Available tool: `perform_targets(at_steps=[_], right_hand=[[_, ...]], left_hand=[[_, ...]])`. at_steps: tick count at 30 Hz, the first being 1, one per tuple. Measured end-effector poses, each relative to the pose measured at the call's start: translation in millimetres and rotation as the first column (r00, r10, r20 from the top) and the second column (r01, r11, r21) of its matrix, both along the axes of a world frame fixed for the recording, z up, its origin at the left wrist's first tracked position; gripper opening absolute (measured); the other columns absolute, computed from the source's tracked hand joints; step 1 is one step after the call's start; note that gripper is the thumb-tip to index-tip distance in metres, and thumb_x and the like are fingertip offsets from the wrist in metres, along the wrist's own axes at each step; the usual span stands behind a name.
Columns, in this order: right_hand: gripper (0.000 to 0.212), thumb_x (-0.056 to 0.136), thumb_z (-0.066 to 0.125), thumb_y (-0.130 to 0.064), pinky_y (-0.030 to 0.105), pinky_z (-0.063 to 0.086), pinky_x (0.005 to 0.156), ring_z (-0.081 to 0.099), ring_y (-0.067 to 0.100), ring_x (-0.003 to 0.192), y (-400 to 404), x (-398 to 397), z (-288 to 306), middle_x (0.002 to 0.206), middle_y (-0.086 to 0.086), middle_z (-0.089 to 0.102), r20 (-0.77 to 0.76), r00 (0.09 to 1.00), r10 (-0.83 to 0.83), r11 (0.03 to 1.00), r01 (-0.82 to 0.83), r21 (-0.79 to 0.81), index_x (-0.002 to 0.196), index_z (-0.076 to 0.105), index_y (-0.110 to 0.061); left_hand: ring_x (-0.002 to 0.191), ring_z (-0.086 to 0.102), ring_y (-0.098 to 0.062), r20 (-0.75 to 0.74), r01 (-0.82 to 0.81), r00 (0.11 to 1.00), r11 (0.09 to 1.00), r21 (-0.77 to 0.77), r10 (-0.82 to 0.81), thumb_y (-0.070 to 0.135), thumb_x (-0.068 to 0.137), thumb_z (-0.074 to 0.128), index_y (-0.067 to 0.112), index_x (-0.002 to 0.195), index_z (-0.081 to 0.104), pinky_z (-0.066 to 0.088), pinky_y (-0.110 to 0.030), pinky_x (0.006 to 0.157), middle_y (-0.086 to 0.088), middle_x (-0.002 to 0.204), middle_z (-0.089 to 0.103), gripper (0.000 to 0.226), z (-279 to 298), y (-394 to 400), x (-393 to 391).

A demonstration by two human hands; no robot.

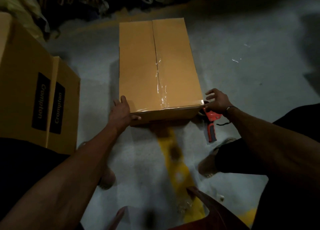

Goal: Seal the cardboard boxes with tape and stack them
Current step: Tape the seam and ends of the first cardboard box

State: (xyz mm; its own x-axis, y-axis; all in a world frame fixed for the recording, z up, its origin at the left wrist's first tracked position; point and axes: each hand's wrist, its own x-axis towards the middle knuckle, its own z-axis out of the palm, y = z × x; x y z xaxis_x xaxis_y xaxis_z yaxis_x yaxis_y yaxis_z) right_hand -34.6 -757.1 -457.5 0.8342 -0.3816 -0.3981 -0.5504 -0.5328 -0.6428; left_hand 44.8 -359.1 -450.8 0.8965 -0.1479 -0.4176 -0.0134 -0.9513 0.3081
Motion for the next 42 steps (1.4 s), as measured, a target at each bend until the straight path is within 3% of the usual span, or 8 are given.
perform_targets(at_steps=[3,6,12,17,26,32,38,42], right_hand=[[0.053,0.058,0.090,0.007,0.027,0.062,0.076,0.073,0.013,0.081,-7.5,-8.1,-4.4,0.092,0.013,0.076,-0.004,0.997,-0.074,0.997,0.074,0.008,0.105,0.071,-0.004],[0.046,0.055,0.097,-0.009,0.010,0.052,0.071,0.067,-0.006,0.068,0.5,-4.9,-4.4,0.076,0.000,0.074,-0.004,0.996,0.090,0.990,-0.090,-0.110,0.092,0.070,-0.013],[0.032,0.069,0.085,-0.010,0.038,0.060,0.075,0.067,0.013,0.073,1.3,-0.5,-13.6,0.074,-0.005,0.069,0.044,0.972,0.233,0.930,-0.209,-0.303,0.089,0.065,-0.024],[0.032,0.083,0.078,-0.016,0.035,0.051,0.073,0.065,0.033,0.088,-0.8,8.5,-16.4,0.094,0.013,0.070,-0.080,0.915,0.396,0.821,-0.392,-0.414,0.107,0.058,-0.010],[0.058,0.075,0.079,-0.009,0.041,0.048,0.063,0.059,0.033,0.070,-0.6,27.4,-8.3,0.082,0.012,0.063,-0.081,0.883,0.463,0.802,-0.455,-0.387,0.107,0.032,-0.021],[0.058,0.078,0.079,-0.016,0.038,0.045,0.066,0.057,0.031,0.075,3.2,30.2,-24.7,0.093,0.011,0.062,-0.100,0.909,0.406,0.839,-0.413,-0.353,0.112,0.032,-0.019],[0.036,0.081,0.061,0.004,0.043,0.047,0.067,0.059,0.040,0.090,21.3,52.3,-1.5,0.108,0.018,0.055,0.076,0.971,0.225,0.767,-0.128,-0.629,0.112,0.047,-0.009],[0.057,0.073,0.081,-0.034,0.038,0.044,0.083,0.054,0.031,0.107,74.4,60.6,2.4,0.120,0.011,0.054,0.312,0.947,0.072,0.966,0.011,-0.257,0.117,0.051,-0.015]], left_hand=[[0.124,0.050,-0.052,-0.034,0.019,0.999,0.999,0.037,-0.018,0.052,0.066,0.093,0.009,0.154,0.015,0.050,-0.053,0.098,-0.031,0.144,0.032,0.125,11.2,-9.1,-2.0],[0.125,0.049,-0.053,-0.041,0.031,0.999,0.997,0.070,-0.028,0.053,0.065,0.092,0.010,0.157,0.012,0.050,-0.053,0.098,-0.032,0.144,0.030,0.129,11.7,-12.8,-3.5],[0.123,0.051,-0.053,-0.014,0.025,1.000,0.996,0.085,-0.024,0.053,0.066,0.092,0.011,0.157,0.013,0.051,-0.053,0.098,-0.031,0.143,0.031,0.127,11.6,-15.1,-5.1],[0.118,0.053,-0.052,0.024,0.040,0.999,0.997,0.064,-0.042,0.052,0.068,0.092,0.011,0.153,0.019,0.052,-0.053,0.096,-0.029,0.136,0.036,0.119,11.0,-12.7,-6.5],[0.117,0.054,-0.050,0.067,0.074,0.995,0.993,0.088,-0.080,0.056,0.070,0.089,0.010,0.150,0.023,0.051,-0.053,0.095,-0.026,0.136,0.036,0.113,2.6,-7.3,-6.5],[0.123,0.050,-0.048,0.061,0.032,0.997,0.996,0.078,-0.037,0.085,0.056,0.078,0.015,0.148,0.022,0.051,-0.053,0.094,-0.023,0.138,0.035,0.129,-1.5,-6.4,-6.4],[0.150,0.013,-0.052,-0.035,-0.275,0.961,0.961,0.019,0.276,0.104,0.034,0.062,0.006,0.156,0.008,0.029,-0.067,0.114,-0.034,0.162,0.008,0.166,2.4,-57.3,-3.7],[0.148,0.017,-0.049,-0.029,-0.429,0.903,0.900,-0.072,0.428,0.092,0.034,0.079,0.016,0.153,0.011,0.028,-0.065,0.112,-0.032,0.160,0.012,0.157,-0.2,-66.3,1.5]])
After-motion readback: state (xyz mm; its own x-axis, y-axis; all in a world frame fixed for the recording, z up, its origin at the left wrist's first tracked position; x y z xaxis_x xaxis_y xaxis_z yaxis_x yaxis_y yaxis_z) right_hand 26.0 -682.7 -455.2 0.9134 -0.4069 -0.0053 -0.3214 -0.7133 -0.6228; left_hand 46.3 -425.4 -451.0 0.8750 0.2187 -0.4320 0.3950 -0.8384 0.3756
